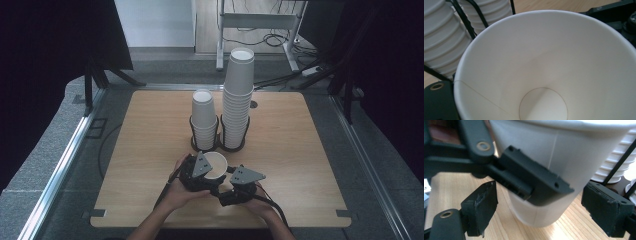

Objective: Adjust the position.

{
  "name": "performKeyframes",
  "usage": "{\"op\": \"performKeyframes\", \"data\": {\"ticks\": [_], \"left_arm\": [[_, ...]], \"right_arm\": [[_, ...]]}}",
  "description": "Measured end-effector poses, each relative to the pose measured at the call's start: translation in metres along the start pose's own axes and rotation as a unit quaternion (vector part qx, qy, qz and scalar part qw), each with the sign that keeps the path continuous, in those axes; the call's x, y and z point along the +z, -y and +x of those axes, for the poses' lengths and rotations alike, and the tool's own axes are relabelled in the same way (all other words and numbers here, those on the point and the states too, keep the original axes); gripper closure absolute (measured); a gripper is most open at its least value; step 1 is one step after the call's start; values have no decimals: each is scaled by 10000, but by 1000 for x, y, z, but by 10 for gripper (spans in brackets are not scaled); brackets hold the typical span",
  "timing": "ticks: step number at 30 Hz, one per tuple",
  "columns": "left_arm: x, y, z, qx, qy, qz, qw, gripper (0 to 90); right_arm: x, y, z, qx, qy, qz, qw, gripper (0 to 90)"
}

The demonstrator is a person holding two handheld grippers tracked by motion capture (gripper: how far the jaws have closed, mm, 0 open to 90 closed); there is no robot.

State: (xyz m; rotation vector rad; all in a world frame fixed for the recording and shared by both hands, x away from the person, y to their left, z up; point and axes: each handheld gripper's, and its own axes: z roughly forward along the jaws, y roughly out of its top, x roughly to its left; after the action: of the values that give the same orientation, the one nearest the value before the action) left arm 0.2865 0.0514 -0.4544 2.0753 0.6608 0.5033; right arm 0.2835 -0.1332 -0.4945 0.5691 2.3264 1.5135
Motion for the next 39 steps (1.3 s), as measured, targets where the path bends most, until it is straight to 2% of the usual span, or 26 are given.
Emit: {"op": "performKeyframes", "data": {"ticks": [5,8,9,12,15,16,17,18,19,20,22,24,26,31,36,39], "left_arm": [[-1,-2,-4,-7,118,-35,9999,120],[-2,-2,-4,-27,307,-93,9995,119],[-2,-2,-5,-22,372,-121,9992,117],[-2,-2,-6,-15,361,-133,9993,115],[-1,-2,-5,-76,378,-114,9992,100],[-1,-3,-4,-205,494,-86,9985,71],[-1,-3,-4,-205,494,-86,9985,21],[-1,-4,-3,-320,587,-62,9977,0],[-1,-4,-3,-320,587,-62,9977,0],[-3,-5,-4,-297,477,-50,9984,0],[-4,-6,-4,-327,536,-45,9980,0],[-5,-6,-3,-325,499,-63,9982,0],[-11,-8,-2,-348,504,-204,9979,0],[-20,-11,-1,-343,510,-350,9975,0],[-28,-13,4,-390,549,-509,9964,0],[-34,-11,13,-574,661,-627,9942,0]], "right_arm": [[4,0,3,-83,106,21,9999,132],[5,0,4,-107,120,14,9999,139],[5,0,5,-132,124,-27,9998,169],[4,0,4,-161,103,-25,9998,176],[3,0,5,-213,139,2,9997,185],[4,0,5,-251,187,24,9995,190],[4,0,5,-251,187,24,9995,190],[4,1,6,-260,232,24,9994,192],[4,1,6,-260,232,24,9994,192],[4,1,5,-208,213,-18,9996,194],[3,2,3,-178,265,-54,9995,194],[1,3,2,-157,303,-82,9994,195],[-2,4,-1,-143,420,-107,9990,195],[-4,8,-7,-5,508,-112,9986,195],[-6,9,-9,3,583,-106,9982,194],[-8,10,-13,28,695,-77,9975,194]]}}
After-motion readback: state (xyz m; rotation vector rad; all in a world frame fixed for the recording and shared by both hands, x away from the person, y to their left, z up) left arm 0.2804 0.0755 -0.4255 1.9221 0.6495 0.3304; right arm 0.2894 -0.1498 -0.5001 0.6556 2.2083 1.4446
